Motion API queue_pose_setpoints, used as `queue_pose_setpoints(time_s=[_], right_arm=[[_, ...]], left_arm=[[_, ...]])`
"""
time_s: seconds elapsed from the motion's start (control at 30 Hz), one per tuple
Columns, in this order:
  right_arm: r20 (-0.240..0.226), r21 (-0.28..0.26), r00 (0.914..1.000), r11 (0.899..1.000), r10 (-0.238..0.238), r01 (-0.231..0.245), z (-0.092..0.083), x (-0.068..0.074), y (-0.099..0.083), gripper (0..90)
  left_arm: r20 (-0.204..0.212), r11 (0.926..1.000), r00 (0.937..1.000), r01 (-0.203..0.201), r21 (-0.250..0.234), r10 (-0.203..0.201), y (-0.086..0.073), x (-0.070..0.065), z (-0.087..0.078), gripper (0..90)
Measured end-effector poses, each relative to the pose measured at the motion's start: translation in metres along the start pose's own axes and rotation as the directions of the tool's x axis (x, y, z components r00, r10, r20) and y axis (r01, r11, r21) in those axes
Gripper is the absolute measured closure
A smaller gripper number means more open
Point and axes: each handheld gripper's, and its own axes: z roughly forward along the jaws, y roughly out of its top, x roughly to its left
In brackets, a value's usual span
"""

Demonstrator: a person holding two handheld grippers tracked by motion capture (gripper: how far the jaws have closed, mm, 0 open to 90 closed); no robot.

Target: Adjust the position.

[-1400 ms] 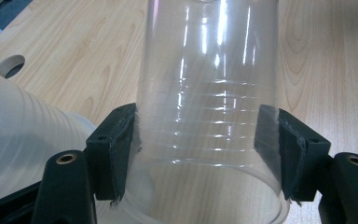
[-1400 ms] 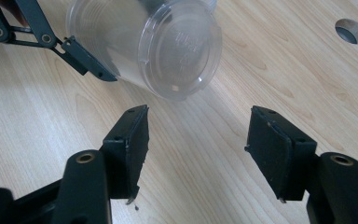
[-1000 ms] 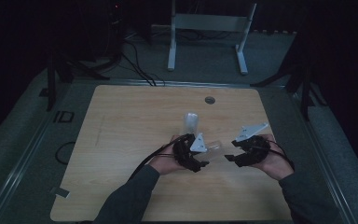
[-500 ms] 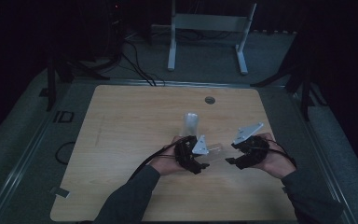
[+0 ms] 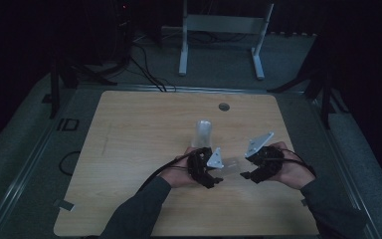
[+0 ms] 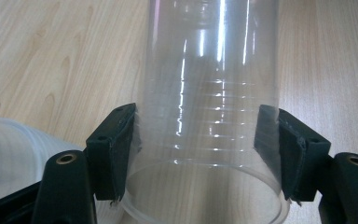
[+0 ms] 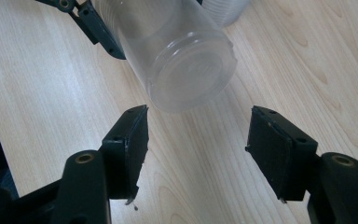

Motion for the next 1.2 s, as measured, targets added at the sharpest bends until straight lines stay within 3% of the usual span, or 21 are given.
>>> queue_pose_setpoints(time_s=[0.63, 1.2], right_arm=[[-0.04, 0.095, 0.9972, 0.993, -0.063, 0.066, 0.005, 0.005, 0.01, 34.9], [-0.062, 0.141, 0.9914, 0.982, -0.115, 0.123, 0.014, 0.01, 0.02, 34.3]], left_arm=[[0.035, 0.9987, 0.999, -0.03, 0.042, 0.029, 0.002, -0.002, 0.004, 31.2], [0.058, 0.9986, 0.9978, -0.035, 0.041, 0.032, 0.002, -0.003, 0.003, 31.3]])
